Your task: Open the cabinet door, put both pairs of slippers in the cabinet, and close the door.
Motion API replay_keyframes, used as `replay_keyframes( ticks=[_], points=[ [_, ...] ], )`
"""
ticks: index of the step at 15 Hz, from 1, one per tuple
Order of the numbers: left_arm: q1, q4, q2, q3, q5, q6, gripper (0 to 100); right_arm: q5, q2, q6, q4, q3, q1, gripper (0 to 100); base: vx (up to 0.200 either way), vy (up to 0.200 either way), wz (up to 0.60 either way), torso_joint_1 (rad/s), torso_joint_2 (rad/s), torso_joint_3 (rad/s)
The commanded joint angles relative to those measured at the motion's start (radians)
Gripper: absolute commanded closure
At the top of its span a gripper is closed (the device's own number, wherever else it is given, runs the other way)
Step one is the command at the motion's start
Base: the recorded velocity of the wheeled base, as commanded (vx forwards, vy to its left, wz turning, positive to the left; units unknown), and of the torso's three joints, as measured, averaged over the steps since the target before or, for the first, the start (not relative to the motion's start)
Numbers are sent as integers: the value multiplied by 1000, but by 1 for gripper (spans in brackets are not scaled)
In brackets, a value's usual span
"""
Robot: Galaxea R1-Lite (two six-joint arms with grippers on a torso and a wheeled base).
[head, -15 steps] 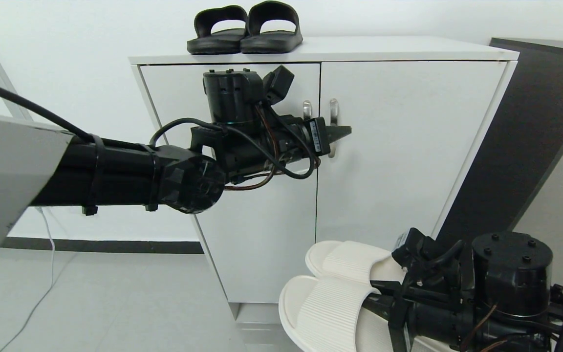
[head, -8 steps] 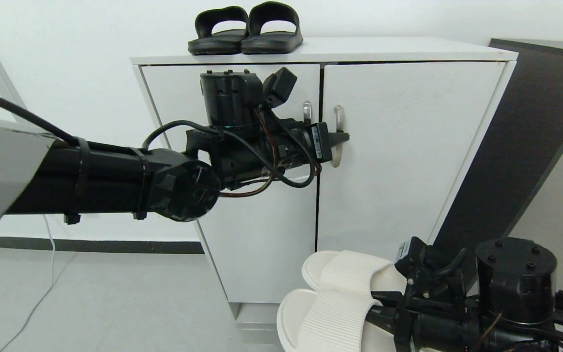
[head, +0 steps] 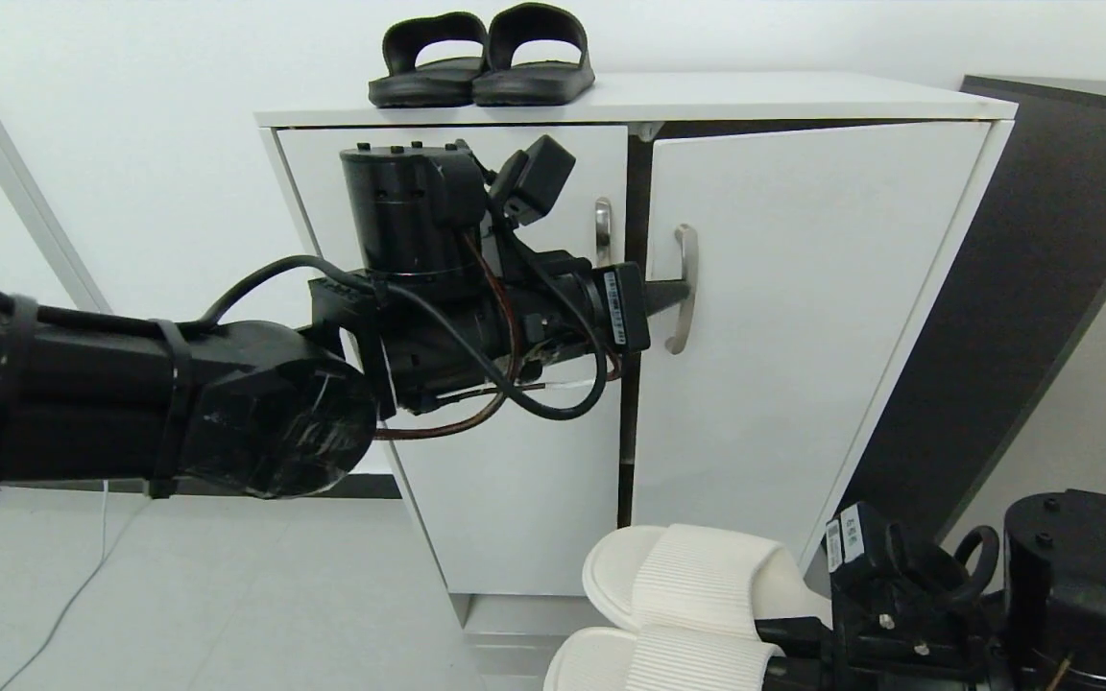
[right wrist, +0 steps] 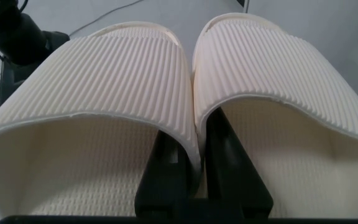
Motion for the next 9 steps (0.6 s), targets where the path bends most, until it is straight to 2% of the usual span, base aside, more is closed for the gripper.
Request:
replay_keyframes(
  ticks=[1,4,8,9],
  points=[
    [-18,-2,-74,62,14,3,100,4,-13,-3,1,12,1,100,0,0,0,0,0,0],
    [-27,-2,-146,139,25,3,100,24,-13,-31,0,24,5,100,0,0,0,0,0,0],
    [35,-2,-126,130,22,-9,100,28,-10,-32,0,30,11,100,0,0,0,0,0,0],
    [47,-2,-105,107,22,-29,100,28,-10,-34,0,30,13,100,0,0,0,0,0,0]
  ],
)
